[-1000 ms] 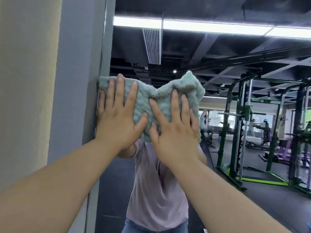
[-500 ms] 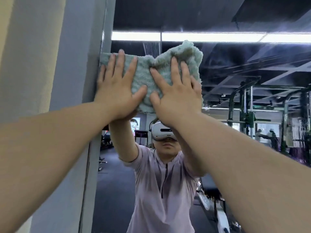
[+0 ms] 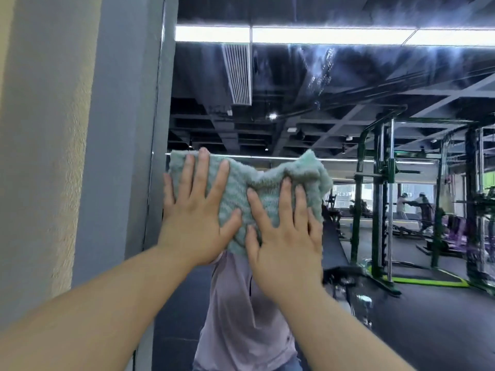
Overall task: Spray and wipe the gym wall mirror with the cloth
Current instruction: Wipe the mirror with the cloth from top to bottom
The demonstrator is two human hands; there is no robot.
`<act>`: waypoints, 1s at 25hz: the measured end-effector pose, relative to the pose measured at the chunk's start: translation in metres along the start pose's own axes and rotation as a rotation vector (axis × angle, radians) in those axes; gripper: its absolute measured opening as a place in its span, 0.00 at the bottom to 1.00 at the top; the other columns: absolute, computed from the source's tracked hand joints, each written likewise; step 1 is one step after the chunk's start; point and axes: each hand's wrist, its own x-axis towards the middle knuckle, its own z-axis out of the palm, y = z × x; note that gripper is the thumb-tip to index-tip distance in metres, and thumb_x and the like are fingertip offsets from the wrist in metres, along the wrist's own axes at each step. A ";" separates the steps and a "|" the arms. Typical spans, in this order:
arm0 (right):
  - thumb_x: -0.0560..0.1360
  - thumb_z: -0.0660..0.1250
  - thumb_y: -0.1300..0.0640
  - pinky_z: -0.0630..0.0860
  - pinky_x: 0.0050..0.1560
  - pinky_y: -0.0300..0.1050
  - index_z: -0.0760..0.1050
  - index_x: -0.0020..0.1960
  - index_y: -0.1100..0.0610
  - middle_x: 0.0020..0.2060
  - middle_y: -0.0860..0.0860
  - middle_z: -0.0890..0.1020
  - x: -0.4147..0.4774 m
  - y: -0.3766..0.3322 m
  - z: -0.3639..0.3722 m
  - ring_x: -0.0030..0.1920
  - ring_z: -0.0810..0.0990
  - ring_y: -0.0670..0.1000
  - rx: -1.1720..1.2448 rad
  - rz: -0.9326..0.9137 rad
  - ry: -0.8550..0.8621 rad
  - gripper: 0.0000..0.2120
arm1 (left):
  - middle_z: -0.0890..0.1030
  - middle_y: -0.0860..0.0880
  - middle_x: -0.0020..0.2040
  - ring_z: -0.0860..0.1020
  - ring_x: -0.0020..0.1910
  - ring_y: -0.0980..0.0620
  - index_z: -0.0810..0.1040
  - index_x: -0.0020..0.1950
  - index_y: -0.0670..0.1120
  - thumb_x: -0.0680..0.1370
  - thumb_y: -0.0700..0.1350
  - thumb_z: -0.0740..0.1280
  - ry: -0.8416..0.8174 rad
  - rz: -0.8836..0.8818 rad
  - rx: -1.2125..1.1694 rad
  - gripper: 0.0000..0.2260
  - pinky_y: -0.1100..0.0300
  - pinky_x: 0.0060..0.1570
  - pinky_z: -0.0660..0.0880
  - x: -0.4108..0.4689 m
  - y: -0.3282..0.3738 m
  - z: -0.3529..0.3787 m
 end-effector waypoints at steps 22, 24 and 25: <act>0.79 0.53 0.42 0.45 0.74 0.53 0.51 0.77 0.40 0.78 0.58 0.52 -0.076 -0.018 0.017 0.78 0.50 0.58 -0.011 -0.041 -0.106 0.28 | 0.41 0.36 0.78 0.40 0.77 0.39 0.43 0.79 0.44 0.75 0.61 0.49 -0.082 -0.029 -0.020 0.37 0.42 0.73 0.42 -0.074 -0.004 0.013; 0.77 0.57 0.44 0.47 0.76 0.53 0.53 0.77 0.42 0.78 0.58 0.54 -0.117 -0.018 0.022 0.77 0.53 0.58 -0.029 -0.079 -0.140 0.30 | 0.43 0.34 0.78 0.42 0.77 0.38 0.43 0.79 0.43 0.75 0.60 0.51 -0.119 0.007 0.056 0.38 0.43 0.73 0.41 -0.119 -0.002 0.024; 0.76 0.59 0.44 0.48 0.76 0.52 0.54 0.77 0.45 0.77 0.57 0.54 -0.110 -0.015 0.023 0.77 0.54 0.57 -0.035 -0.118 -0.133 0.31 | 0.43 0.34 0.78 0.42 0.77 0.38 0.42 0.78 0.43 0.75 0.61 0.51 -0.121 0.030 0.083 0.39 0.45 0.72 0.38 -0.117 -0.004 0.026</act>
